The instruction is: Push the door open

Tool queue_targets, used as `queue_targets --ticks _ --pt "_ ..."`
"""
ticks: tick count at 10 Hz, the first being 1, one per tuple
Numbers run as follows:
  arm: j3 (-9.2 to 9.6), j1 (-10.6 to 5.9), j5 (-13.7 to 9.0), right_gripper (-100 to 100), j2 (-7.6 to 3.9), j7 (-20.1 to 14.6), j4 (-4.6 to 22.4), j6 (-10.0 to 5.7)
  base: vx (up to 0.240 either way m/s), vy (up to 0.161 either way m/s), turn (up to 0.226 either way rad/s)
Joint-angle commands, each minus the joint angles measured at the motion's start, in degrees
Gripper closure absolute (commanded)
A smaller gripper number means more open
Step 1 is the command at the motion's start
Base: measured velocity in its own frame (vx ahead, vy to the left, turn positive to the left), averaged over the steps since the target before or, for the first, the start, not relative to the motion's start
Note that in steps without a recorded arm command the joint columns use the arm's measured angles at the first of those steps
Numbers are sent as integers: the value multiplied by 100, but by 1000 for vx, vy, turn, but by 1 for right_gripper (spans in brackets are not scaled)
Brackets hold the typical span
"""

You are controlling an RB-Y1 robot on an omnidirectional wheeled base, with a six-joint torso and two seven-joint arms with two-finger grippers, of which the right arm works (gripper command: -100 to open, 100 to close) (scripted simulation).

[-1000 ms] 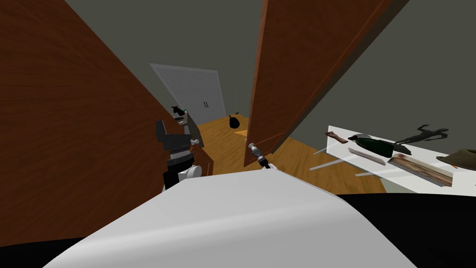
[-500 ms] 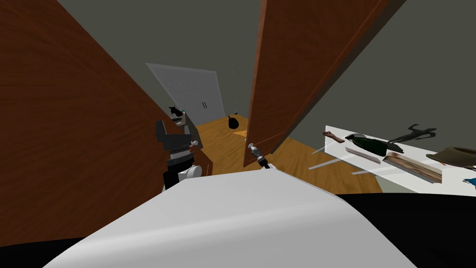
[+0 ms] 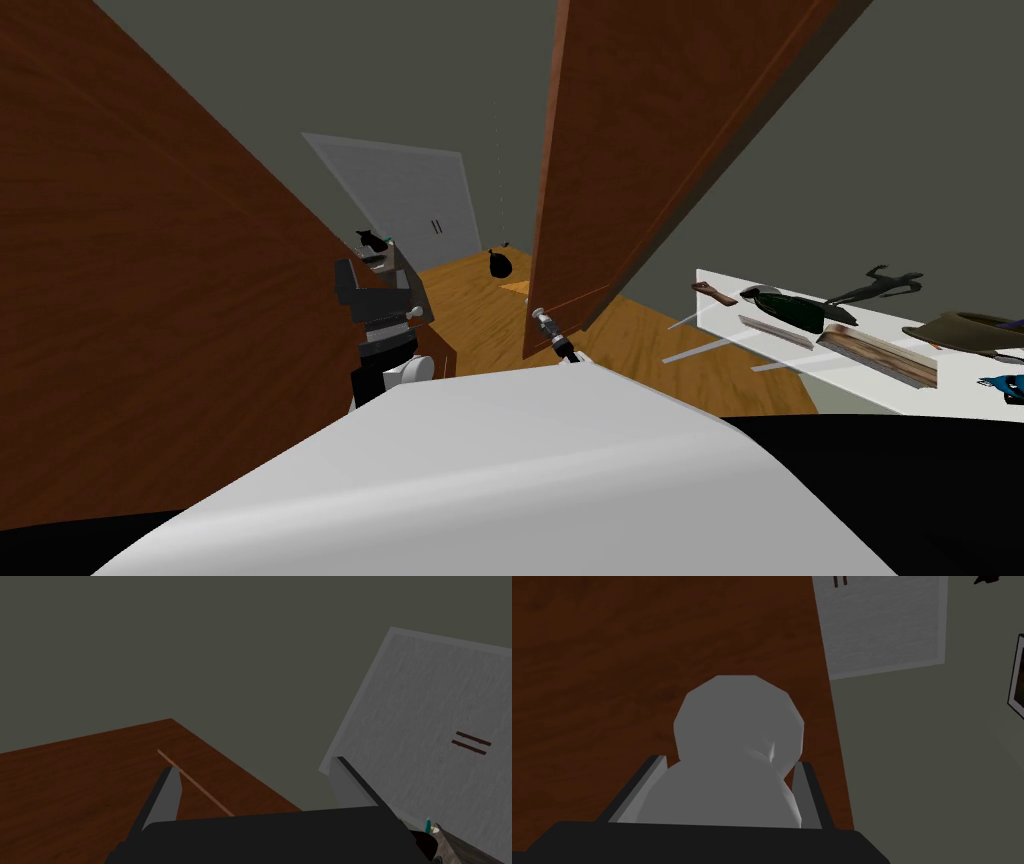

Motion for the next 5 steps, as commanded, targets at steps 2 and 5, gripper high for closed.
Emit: queue_targets --ticks 2,5 --pt "32 -53 -92 100 6 -323 29 -14 42 15 -33" --pt "109 -87 -206 100 23 -731 58 -8 40 13 -42"
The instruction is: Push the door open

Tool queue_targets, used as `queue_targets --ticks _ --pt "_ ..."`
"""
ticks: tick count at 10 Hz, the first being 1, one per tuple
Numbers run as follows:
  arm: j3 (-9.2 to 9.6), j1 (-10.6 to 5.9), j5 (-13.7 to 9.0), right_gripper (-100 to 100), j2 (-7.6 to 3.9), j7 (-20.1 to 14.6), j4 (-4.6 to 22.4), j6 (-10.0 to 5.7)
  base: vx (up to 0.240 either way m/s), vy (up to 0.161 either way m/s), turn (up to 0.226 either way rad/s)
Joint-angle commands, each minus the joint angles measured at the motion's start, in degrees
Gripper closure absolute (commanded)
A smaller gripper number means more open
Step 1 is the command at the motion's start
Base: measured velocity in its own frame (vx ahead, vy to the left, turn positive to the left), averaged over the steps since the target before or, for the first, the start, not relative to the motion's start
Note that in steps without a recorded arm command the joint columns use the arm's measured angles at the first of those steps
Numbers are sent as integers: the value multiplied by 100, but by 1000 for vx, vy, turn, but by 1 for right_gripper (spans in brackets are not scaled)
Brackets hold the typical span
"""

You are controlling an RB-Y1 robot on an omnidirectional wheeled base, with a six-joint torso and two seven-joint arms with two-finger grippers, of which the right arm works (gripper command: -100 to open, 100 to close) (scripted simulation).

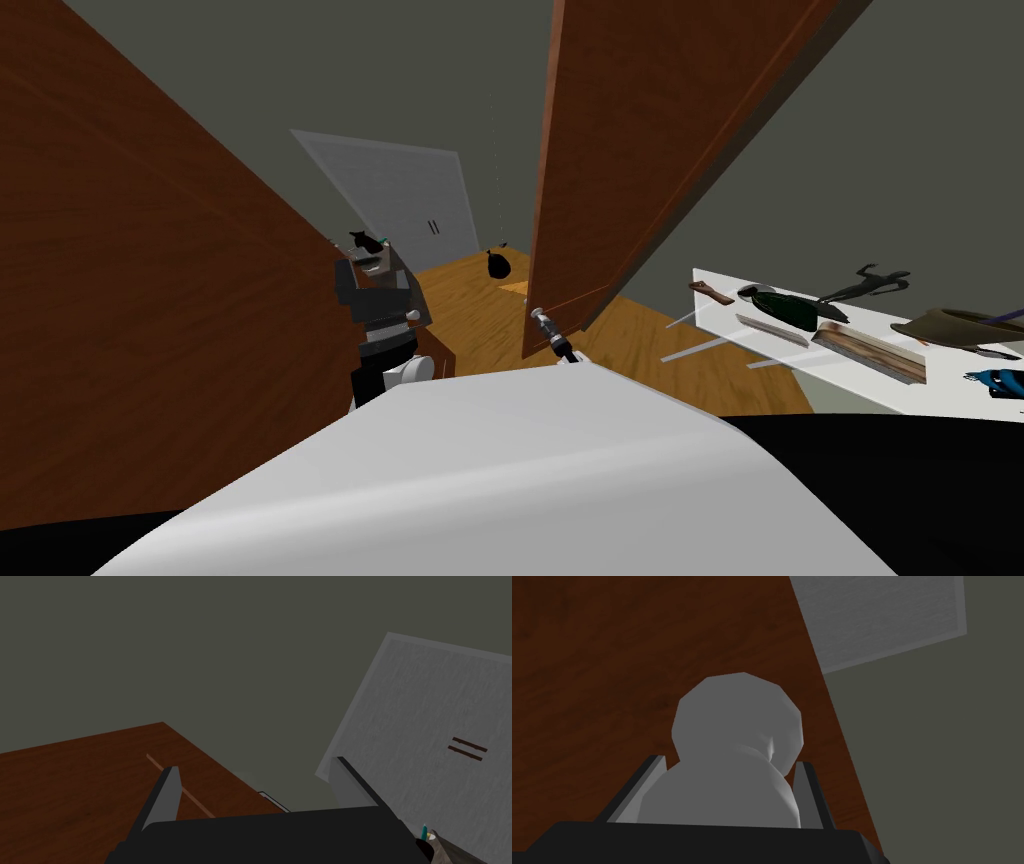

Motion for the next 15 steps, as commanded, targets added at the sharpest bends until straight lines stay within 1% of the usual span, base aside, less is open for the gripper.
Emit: queue_targets --ticks 1,2,3,4,5,6,8,9,10,11,12,13,14,15 --pt "20 -41 -83 100 -7 -271 10 -4 37 16 -38" --pt "58 -58 -140 100 2 -426 25 -2 46 21 -67" --pt "58 -58 -140 100 2 -475 25 -2 35 15 -20" --pt "98 -75 -200 100 11 -684 40 1 40 10 -42" --pt "143 -95 -267 100 21 -838 57 4 60 18 -72" --pt "143 -95 -267 100 21 -909 57 4 45 11 -19" --pt "232 -134 -400 100 42 -1267 91 11 54 18 -51" --pt "232 -134 -400 100 42 -1359 91 11 43 20 -35" --pt "277 -154 -467 100 53 -1558 109 14 36 15 -48" --pt "277 -154 -467 100 53 -1584 109 14 31 12 -28" --pt "323 -175 -536 100 64 -1812 126 17 39 11 -49" --pt "373 -196 -609 100 76 -1953 145 20 54 15 -71" --pt "373 -196 -609 100 76 -2046 145 20 48 19 -37" --pt "422 -218 -683 100 88 -2242 164 24 49 24 -62"
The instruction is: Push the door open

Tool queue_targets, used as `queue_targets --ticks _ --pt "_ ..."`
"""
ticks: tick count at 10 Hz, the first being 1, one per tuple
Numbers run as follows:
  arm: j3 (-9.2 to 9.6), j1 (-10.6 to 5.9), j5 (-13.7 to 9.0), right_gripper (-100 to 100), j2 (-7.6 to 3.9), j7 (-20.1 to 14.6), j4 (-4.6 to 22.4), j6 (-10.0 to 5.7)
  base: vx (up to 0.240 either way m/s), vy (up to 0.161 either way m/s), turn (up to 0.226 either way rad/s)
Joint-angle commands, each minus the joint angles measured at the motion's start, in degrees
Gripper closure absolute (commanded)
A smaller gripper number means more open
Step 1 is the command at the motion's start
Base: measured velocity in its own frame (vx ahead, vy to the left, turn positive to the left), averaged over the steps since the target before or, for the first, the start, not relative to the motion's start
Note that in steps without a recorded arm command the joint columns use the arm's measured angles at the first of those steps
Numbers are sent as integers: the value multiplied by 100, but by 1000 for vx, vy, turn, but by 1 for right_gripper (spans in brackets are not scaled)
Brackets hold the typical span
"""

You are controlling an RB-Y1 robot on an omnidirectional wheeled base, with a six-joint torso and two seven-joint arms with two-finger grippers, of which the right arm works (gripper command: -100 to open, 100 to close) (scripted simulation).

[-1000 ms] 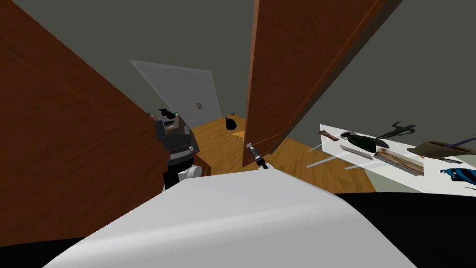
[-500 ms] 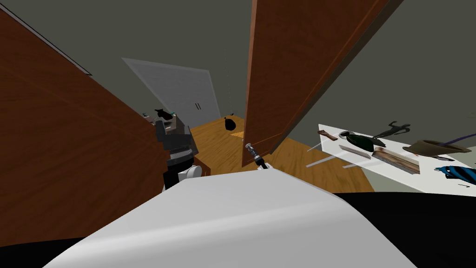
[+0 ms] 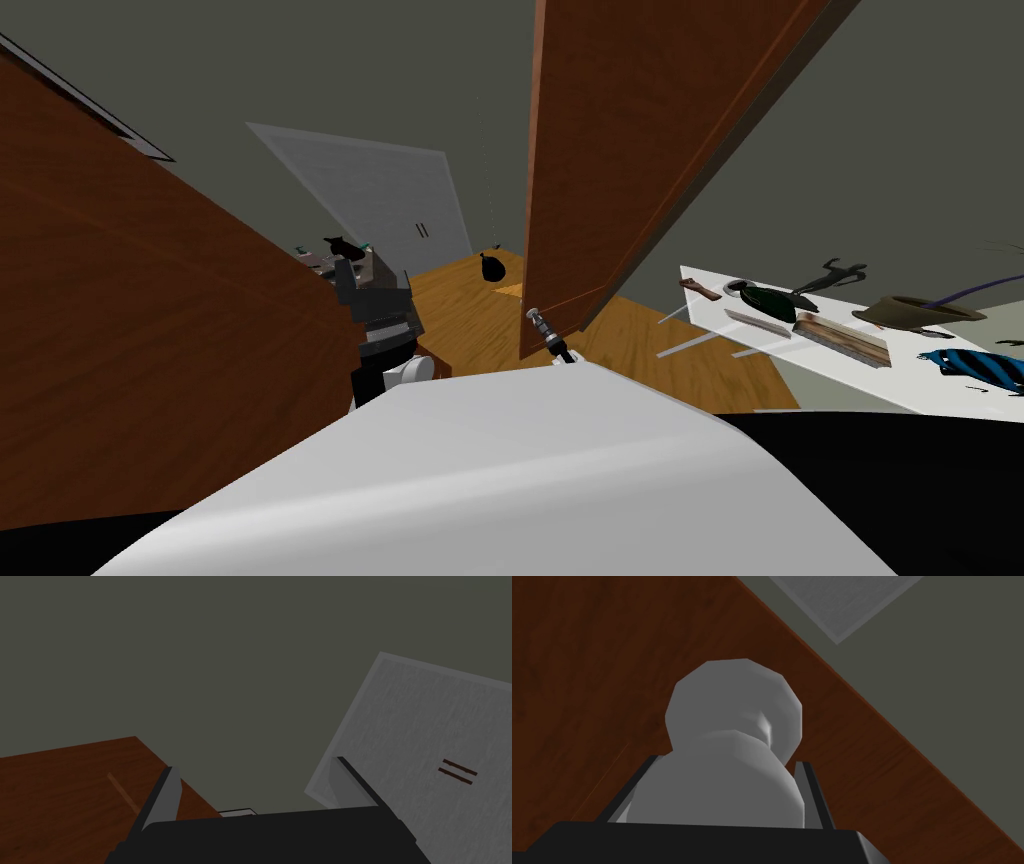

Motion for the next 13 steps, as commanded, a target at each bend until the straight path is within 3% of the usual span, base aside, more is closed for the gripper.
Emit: queue_targets --ticks 1,13 --pt "-5 -24 -54 100 -19 -174 -7 5 36 22 -31" --pt "408 -206 -669 100 85 -1958 151 34 50 21 -56"
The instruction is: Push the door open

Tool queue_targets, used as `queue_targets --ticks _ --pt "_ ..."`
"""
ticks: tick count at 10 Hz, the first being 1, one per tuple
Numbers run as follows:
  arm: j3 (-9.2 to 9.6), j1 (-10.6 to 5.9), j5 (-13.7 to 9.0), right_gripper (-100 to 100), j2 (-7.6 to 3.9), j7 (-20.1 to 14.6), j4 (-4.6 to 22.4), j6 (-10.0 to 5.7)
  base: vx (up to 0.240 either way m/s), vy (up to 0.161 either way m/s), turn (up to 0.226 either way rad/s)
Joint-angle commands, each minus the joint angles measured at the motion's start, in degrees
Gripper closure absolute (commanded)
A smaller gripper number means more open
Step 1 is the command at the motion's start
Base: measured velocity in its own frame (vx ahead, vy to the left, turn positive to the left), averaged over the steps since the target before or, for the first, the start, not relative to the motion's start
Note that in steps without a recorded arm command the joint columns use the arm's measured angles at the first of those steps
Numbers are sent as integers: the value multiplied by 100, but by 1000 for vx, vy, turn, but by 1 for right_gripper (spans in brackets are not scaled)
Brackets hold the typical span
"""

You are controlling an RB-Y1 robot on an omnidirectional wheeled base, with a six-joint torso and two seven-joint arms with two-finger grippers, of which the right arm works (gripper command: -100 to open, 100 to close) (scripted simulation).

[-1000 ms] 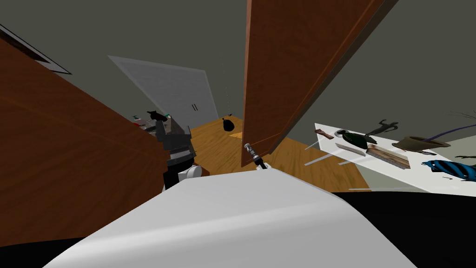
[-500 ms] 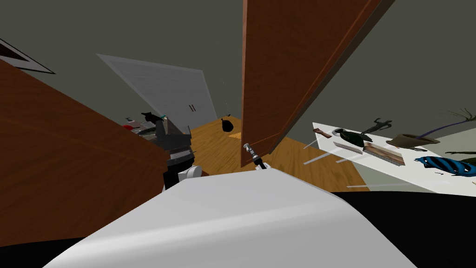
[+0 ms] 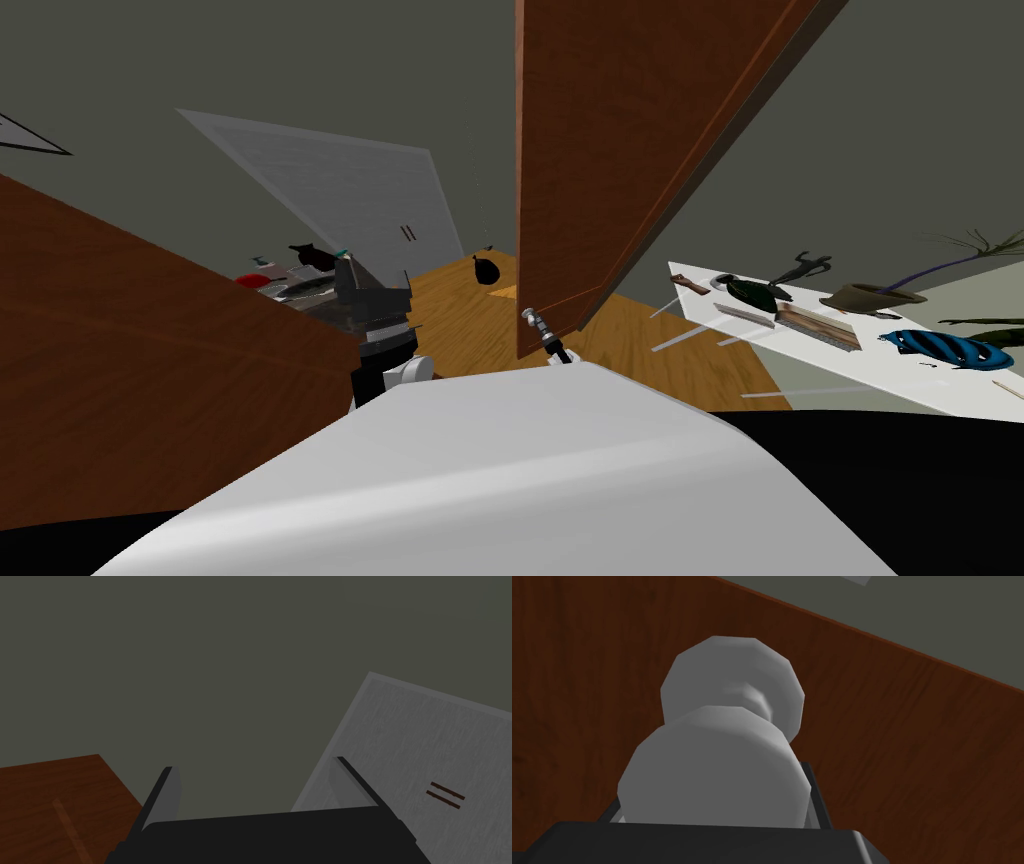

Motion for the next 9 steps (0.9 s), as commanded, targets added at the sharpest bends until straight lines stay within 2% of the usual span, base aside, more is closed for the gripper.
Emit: queue_targets --ticks 1,4,5,6,9 --pt "18 -21 -57 100 -2 -229 -6 2 53 20 -26" --pt "126 -69 -218 100 27 -690 36 10 46 15 -45" --pt "126 -69 -218 100 27 -706 36 10 36 20 -34" --pt "181 -93 -299 100 42 -944 57 14 40 18 -63" --pt "289 -141 -460 100 71 -1376 98 21 55 25 -61"
